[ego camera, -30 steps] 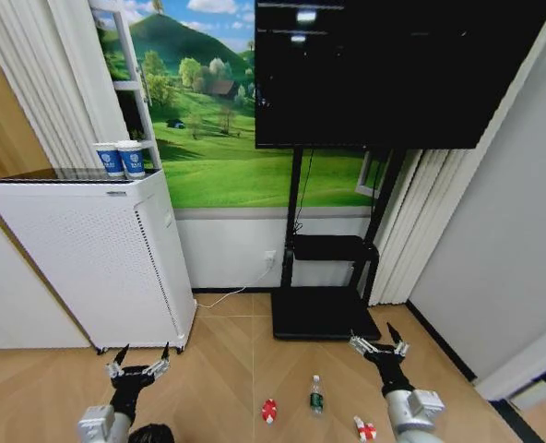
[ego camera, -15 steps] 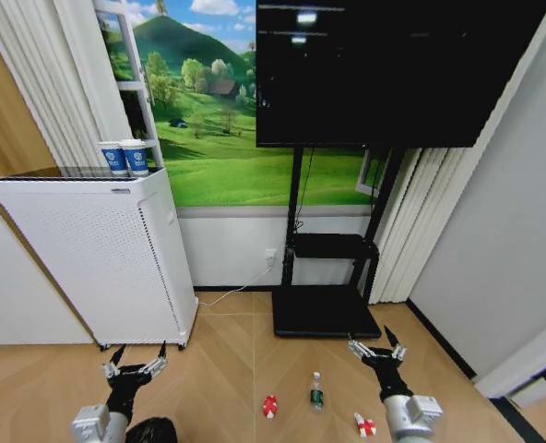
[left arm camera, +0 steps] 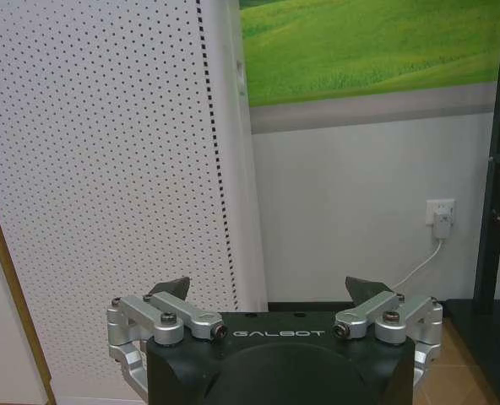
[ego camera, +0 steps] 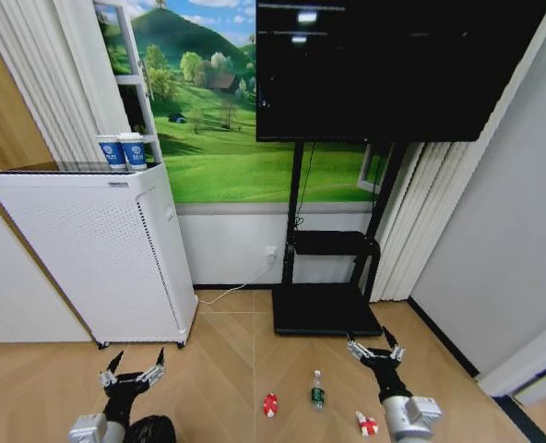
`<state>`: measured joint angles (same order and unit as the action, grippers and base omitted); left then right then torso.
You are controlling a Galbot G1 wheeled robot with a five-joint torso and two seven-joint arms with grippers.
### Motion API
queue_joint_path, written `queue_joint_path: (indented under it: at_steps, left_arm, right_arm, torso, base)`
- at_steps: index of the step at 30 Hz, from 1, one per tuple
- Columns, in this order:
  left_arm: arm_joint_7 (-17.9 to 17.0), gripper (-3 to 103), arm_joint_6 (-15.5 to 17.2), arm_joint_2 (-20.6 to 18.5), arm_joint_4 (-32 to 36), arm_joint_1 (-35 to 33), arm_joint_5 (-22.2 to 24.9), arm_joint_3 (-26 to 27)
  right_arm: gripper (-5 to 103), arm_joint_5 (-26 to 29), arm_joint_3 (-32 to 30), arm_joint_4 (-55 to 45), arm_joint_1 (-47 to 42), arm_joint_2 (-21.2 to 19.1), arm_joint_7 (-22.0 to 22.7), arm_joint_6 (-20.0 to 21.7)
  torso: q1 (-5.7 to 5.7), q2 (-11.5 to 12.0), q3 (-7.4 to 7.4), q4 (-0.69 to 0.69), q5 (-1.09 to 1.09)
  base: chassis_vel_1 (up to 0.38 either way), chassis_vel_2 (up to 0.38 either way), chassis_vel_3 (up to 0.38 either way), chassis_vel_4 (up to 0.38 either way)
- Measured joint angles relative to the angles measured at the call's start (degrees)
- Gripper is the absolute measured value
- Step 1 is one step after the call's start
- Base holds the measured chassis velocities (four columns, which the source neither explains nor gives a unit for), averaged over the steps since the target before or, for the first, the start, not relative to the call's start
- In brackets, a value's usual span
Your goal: Pick up the trash bin and place the garbage on the floor into it.
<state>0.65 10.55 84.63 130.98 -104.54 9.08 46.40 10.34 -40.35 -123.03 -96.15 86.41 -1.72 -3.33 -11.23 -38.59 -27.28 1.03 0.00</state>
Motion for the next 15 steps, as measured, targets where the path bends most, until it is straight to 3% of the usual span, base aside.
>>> queue_joint_path:
  at_steps: [15]
  left_arm:
    - [0.1, 100, 0.0, 0.4, -0.3, -0.4, 0.0, -0.4]
  right_arm:
    - [100, -0.3, 0.1, 0.4, -0.2, 0.3, 0.0, -0.5]
  torso:
    - [1.69, 4.2, 2.47, 0.00, 0.00]
  base:
    - [0.000, 0.000, 0.000, 0.000]
